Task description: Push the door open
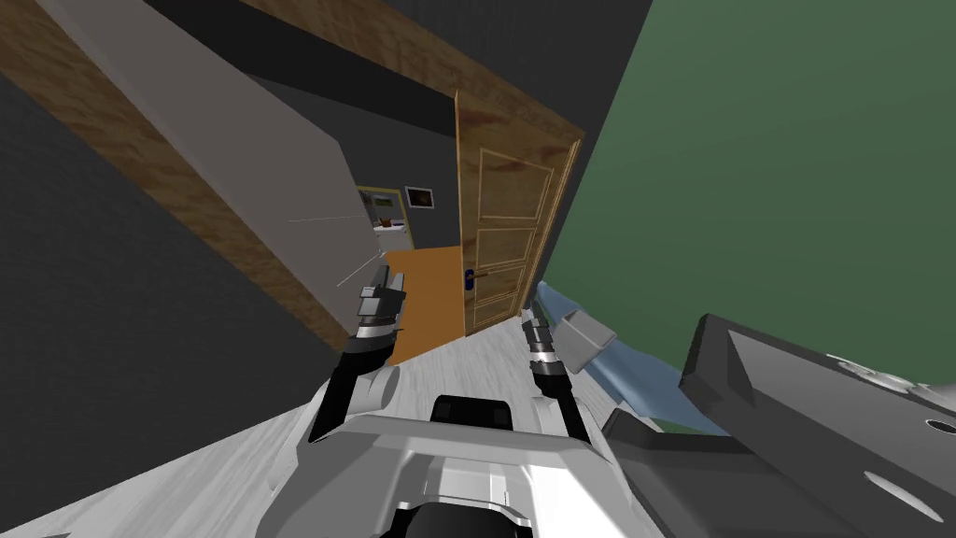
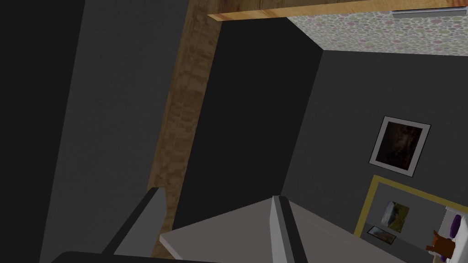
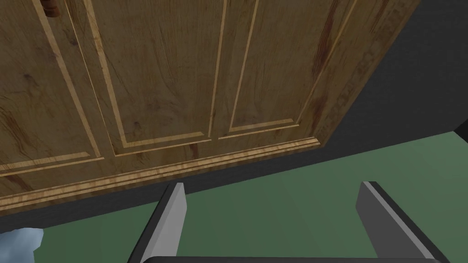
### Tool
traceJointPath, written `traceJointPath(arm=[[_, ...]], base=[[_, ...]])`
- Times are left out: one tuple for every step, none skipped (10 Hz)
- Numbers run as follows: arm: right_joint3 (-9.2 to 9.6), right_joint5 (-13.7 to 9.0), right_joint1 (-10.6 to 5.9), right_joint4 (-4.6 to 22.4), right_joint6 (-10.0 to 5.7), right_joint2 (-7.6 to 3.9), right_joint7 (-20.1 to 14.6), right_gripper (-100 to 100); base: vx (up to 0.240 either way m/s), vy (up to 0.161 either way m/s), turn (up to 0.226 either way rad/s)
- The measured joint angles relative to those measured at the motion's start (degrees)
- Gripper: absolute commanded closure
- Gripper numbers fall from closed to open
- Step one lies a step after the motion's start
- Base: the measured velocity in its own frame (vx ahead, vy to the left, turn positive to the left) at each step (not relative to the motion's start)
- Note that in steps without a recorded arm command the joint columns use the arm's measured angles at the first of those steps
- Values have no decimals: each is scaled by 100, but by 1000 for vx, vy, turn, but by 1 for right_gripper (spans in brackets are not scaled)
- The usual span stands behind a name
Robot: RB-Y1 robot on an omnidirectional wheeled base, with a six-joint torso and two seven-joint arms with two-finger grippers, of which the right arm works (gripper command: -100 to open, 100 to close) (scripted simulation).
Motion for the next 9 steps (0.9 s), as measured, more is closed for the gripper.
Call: traceJointPath(arm=[[85, 124, -50, 131, 26, -21, -99, -100], [209, 243, -2, 155, 57, -4, -147, -100], [301, 356, 1, 280, 40, -12, -209, -100], [403, 480, 18, 381, 32, -37, -296, -100], [505, 605, 38, 450, 54, -76, -401, -100], [628, 742, 91, 536, 49, -95, -493, -100], [754, 883, 131, 639, 35, -101, -571, -100], [865, 1013, 172, 744, 9, -122, -656, -100], [976, 1146, 157, 833, 40, -136, -750, -100]], base=[[169, 5, -25], [157, -13, -39], [173, -5, -40], [201, -17, -46], [194, -21, -47], [212, -3, -44], [201, 1, -49], [188, -22, -40], [223, 10, -23]])
